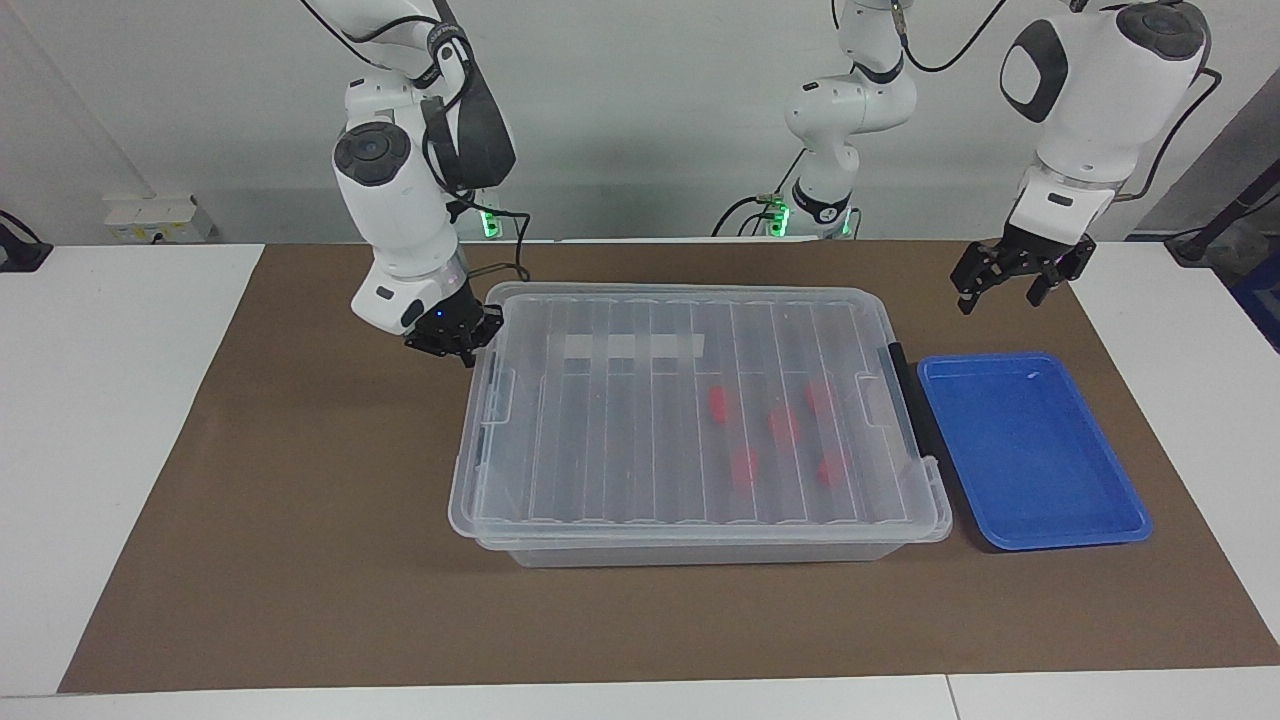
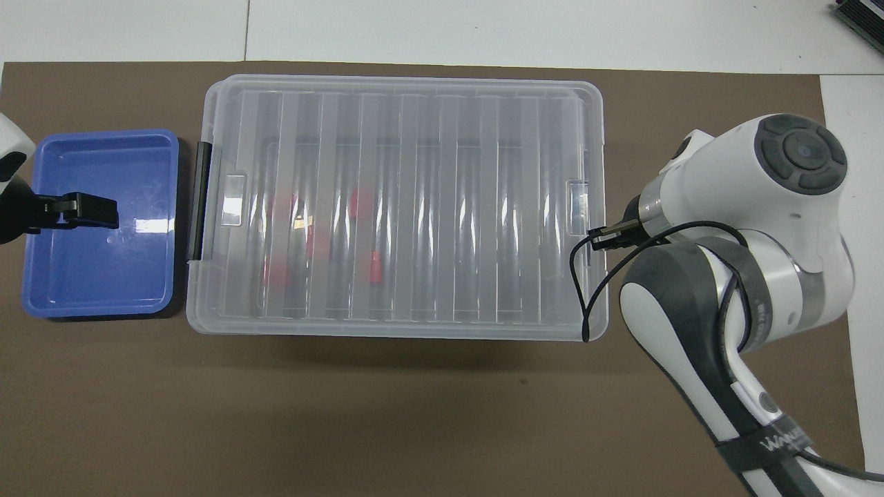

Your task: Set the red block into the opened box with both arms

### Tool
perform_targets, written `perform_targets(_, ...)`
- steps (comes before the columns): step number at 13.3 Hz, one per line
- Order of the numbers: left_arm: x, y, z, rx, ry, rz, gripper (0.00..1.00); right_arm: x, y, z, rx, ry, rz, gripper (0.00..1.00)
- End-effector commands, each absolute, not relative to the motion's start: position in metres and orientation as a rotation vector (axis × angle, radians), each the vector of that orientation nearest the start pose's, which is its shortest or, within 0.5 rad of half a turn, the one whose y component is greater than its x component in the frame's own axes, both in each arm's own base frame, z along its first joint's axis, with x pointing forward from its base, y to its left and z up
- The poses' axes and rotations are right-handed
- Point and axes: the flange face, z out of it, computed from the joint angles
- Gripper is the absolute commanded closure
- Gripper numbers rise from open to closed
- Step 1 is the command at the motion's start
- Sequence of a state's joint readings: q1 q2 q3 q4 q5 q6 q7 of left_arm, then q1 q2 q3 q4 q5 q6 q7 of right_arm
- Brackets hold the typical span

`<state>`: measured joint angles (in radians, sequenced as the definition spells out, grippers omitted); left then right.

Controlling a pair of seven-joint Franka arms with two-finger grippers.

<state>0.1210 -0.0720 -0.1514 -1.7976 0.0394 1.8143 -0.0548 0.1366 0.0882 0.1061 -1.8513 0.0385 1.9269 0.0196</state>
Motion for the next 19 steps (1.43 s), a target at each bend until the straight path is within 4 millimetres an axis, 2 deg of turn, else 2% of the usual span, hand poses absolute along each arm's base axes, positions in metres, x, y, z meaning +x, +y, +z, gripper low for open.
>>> perform_targets(1, 0.541, -0.024, 0.579, -3.103, -0.006, -0.165, 0.00, 0.564, 0.145, 0.479, -3.060, -0.282, 0.022, 1.00)
perform_targets(3, 0.541, -0.025, 0.579, -3.104, -0.001, -0.168, 0.00, 0.564, 0.141, 0.483, -3.060, -0.268, 0.019, 1.00)
perform_targets(6, 0.541, -0.032, 0.580, -3.110, -0.009, -0.172, 0.00, 0.558, 0.131, 0.498, -3.072, -0.146, 0.014, 1.00)
perform_targets(9, 0.541, -0.031, 0.580, -3.116, -0.011, -0.170, 0.00, 0.554, 0.099, 0.518, -3.081, 0.050, 0.005, 1.00)
perform_targets(10, 0.541, -0.031, 0.580, -3.116, -0.011, -0.170, 0.00, 0.553, 0.082, 0.523, -3.083, 0.111, 0.010, 1.00)
perform_targets(11, 0.541, -0.034, 0.580, -3.116, -0.006, -0.170, 0.00, 0.552, 0.063, 0.532, -3.081, 0.162, -0.008, 0.45)
perform_targets(12, 0.541, -0.034, 0.580, -3.116, -0.006, -0.170, 0.00, 0.552, 0.047, 0.538, -3.077, 0.211, -0.026, 0.00)
perform_targets(13, 0.541, -0.034, 0.580, -3.116, -0.006, -0.170, 0.00, 0.551, 0.038, 0.545, -3.080, 0.228, -0.035, 0.00)
perform_targets(15, 0.541, -0.034, 0.580, -3.116, -0.006, -0.170, 0.00, 0.556, 0.024, 0.572, -3.087, 0.258, -0.066, 0.00)
perform_targets(19, 0.541, -0.033, 0.580, -3.116, -0.006, -0.170, 0.00, 0.556, 0.017, 0.615, -3.121, 0.260, -0.080, 0.00)
